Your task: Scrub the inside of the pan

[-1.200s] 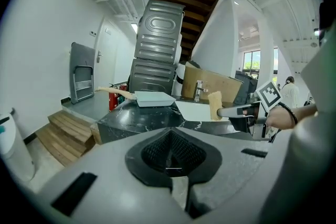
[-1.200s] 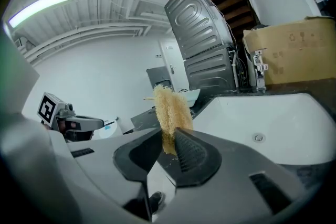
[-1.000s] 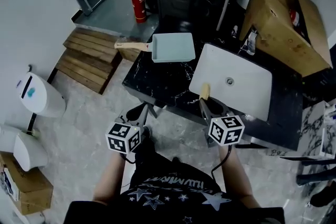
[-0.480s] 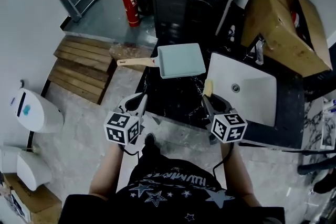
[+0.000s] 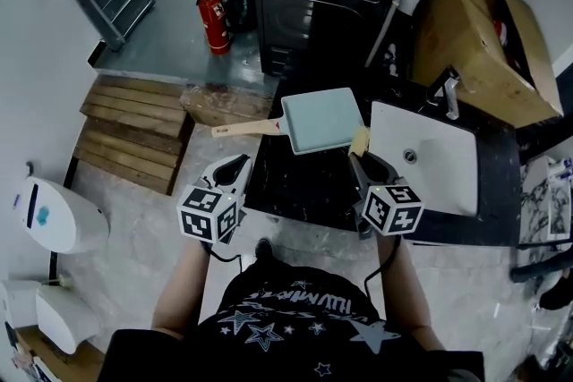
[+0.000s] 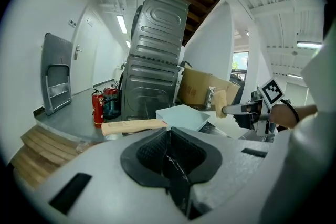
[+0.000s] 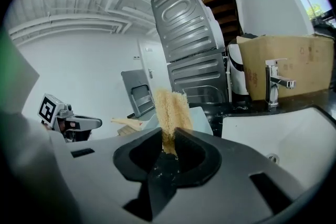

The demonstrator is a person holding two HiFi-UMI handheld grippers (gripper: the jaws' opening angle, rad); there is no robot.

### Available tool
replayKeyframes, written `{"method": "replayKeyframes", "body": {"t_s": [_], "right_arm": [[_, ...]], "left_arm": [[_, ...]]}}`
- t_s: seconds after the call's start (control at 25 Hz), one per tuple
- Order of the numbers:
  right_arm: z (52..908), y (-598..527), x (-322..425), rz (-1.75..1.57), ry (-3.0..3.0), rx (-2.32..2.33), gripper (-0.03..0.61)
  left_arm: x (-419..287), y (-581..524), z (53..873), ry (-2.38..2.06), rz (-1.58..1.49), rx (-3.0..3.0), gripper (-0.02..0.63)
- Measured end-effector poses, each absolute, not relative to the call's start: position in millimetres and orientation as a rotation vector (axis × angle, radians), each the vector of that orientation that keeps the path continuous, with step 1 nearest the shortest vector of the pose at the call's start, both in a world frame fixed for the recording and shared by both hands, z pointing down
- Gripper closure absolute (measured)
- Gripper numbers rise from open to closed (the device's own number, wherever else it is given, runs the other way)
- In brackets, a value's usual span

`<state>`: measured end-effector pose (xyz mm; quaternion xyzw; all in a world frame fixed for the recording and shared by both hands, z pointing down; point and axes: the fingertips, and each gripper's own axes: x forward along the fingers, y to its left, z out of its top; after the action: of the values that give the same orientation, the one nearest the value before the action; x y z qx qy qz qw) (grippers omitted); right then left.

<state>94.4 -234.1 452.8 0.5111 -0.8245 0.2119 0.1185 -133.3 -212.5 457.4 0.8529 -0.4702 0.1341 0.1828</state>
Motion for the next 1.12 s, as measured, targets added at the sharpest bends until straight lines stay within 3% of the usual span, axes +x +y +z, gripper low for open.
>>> {"method": "replayKeyframes", "body": {"t_s": [0.08,0.2,0.4,1.12], "right_arm": [[453,-241,85,0.621,-2.402,1.509,0.503],[454,-250,73,0.620,-2.386,1.530,0.503],[453,-263,57,0.617,-2.365,1.566,0.503],[459,-286,40,0.594,-2.270,1.606,0.503]], "left_arm": [[-140,-219,458,-1.290,0.384,2.435,0.589],[-149,-226,461,-1.229,0.404,2.464,0.451],[-180,-236,481,-1.205,0.454,2.415,0.351],[-200,-279,500,-0.947,0.733,2.659,0.334]]}}
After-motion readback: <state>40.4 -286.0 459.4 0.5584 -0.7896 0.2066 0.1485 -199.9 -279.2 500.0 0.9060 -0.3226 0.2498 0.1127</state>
